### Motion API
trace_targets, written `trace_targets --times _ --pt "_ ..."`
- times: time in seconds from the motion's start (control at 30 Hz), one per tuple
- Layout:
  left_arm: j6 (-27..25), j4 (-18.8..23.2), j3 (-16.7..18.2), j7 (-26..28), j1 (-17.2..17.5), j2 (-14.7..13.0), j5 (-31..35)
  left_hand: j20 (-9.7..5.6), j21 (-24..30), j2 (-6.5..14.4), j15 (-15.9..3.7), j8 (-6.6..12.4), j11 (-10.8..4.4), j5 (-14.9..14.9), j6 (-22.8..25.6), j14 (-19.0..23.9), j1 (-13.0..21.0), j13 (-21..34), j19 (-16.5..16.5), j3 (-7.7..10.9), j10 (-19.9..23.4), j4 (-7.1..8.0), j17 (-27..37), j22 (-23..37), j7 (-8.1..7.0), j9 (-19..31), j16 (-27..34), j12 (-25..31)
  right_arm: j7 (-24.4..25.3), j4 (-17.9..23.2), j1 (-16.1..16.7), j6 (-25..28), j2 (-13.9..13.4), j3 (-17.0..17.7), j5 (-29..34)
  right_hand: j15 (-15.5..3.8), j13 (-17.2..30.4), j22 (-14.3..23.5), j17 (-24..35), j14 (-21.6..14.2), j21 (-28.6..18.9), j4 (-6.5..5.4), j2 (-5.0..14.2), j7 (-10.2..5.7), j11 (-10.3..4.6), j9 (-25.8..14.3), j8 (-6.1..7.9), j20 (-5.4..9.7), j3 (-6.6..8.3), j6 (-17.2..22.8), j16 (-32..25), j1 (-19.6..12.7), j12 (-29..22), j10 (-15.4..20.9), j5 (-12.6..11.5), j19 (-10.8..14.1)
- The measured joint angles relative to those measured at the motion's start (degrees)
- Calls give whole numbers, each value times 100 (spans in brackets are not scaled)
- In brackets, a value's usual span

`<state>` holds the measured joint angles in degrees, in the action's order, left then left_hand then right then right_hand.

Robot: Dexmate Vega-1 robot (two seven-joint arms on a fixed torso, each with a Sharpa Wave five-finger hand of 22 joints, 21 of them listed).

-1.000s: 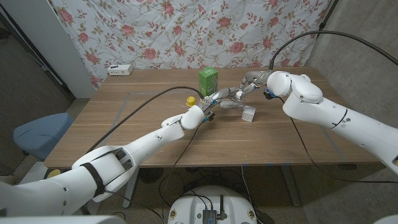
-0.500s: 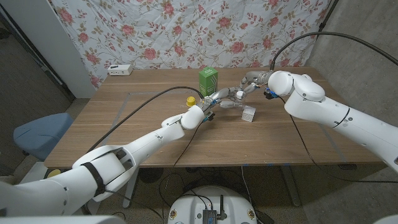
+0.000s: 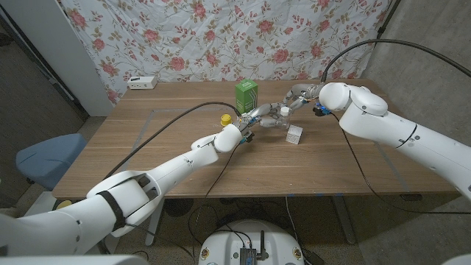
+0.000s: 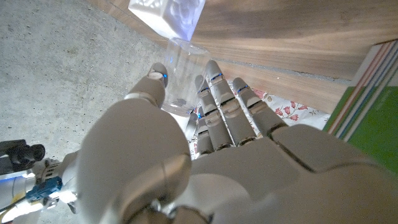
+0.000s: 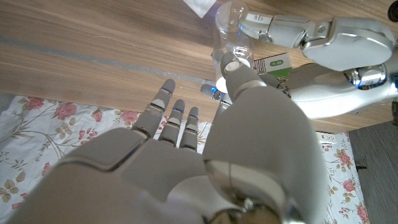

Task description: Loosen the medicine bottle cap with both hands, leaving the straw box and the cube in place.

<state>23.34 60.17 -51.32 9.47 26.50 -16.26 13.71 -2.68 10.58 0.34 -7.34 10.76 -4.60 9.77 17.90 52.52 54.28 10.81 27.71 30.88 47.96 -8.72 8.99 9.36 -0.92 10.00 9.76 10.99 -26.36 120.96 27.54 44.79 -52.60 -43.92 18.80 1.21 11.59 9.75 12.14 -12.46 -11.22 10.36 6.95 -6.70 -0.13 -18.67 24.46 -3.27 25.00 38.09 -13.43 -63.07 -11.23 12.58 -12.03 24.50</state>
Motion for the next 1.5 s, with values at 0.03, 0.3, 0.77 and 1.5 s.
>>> trace_targets --times 0.03,0.3,0.77,1.5 --pt "1 -8 -2 0 -1 3 -2 0 0 0 0 0 0 0 0 0 0 0 0 0 0 0 0 0 0 0 0 0 4 0 0 -8 0 0 -23 0 0 0 0 0 0 0 1 -12 0 2 0 0 0 -30 0 -1 2 0 0 0" --pt "2 -31 -5 0 -13 8 -6 0 0 1 19 0 11 -10 0 21 2 -1 0 0 11 0 -1 0 0 0 0 -15 50 -50 -27 -91 -28 42 -257 0 0 0 -1 0 0 -1 7 47 45 33 -118 0 0 -202 0 -38 2 -44 -39 0" --pt "4 -56 -17 -2 -27 12 -8 0 0 9 -12 0 21 -14 0 53 11 -5 1 -1 21 0 -2 0 0 0 0 7 103 -53 -69 -147 -126 79 -552 116 0 0 -16 116 44 -155 -157 241 146 106 -266 51 -207 -395 72 201 23 -186 -46 -155" --pt "-11 17 -26 32 -24 -11 42 1 0 22 -3 0 51 2 0 62 26 0 1 30 51 -46 -4 0 0 0 0 29 30 78 -144 -41 -307 80 -782 281 0 0 -16 281 44 -221 -286 374 321 167 -455 -35 -368 -695 136 477 43 -401 -17 -240"
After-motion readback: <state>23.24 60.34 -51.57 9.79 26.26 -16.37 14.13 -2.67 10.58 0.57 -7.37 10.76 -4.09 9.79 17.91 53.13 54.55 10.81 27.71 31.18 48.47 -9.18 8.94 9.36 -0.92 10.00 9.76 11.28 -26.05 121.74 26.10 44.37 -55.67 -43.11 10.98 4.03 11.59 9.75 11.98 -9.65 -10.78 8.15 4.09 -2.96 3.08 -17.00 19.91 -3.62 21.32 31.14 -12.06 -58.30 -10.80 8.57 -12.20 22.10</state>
